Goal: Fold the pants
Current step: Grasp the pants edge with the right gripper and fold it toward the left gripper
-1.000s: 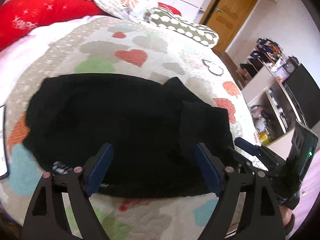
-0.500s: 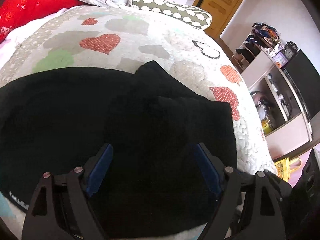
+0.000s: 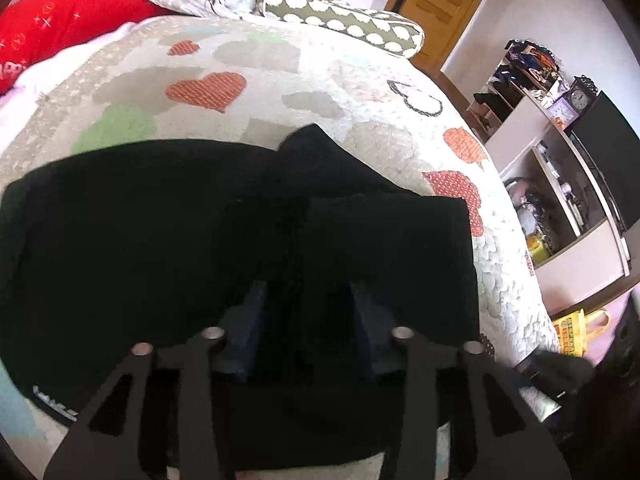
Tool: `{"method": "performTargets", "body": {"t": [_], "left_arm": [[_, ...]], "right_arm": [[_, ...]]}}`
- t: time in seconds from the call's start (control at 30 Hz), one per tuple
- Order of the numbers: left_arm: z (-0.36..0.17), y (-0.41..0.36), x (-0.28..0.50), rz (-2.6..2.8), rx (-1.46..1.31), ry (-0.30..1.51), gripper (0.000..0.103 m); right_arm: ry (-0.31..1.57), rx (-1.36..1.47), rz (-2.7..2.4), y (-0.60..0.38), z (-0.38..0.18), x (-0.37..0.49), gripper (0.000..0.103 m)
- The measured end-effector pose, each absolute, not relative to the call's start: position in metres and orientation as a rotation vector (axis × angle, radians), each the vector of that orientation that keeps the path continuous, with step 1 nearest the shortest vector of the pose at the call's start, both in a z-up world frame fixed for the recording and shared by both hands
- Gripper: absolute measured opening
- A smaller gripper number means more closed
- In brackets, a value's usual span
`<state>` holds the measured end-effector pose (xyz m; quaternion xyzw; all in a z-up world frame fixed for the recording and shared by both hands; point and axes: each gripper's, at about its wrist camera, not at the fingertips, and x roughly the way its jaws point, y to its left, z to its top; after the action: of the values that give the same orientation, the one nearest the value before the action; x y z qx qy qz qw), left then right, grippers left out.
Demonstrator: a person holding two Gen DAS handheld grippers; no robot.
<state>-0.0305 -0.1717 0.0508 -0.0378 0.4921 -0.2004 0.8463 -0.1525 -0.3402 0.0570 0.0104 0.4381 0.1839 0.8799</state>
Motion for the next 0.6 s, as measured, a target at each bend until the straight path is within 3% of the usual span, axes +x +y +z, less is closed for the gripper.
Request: {"method": "performTargets", "body": {"t": [0.03,0.07,0.3,0.4,0.47,0.6], "left_arm": [[0.052,-0.170,-0.031,-0.414,-0.083,1.032,0.049],[0.053,-0.168,-0.033,-0.399,-0.090,1.031,0.049],[0.059,-0.163,-0.040,-0.371,-0.091,1.024,0.049],[0.064,-0.159,-0.044,-0.364,-0.089,0.997,0.059],[0.065,-0.157,-0.044,-0.360,-0.090,0.990,0.061],[0.066,-0.151,-0.043,-0.358,-0.076,0.988,0.061]], "right_arm": [[0.894,0.014,0.369,-0.344,0.064,-0.153,0.045],[0.870,0.022,0.350,-0.349,0.071,-0.151,0.047],[0.804,0.108,0.244,-0.358,0.078,-0.106,0.047],[0.845,0.087,0.259,-0.342,0.062,-0.085,0.047],[0.927,0.048,0.259,-0.329,0.041,-0.069,0.048],[0.899,0.002,0.253,-0.318,0.051,-0.080,0.047]]}}
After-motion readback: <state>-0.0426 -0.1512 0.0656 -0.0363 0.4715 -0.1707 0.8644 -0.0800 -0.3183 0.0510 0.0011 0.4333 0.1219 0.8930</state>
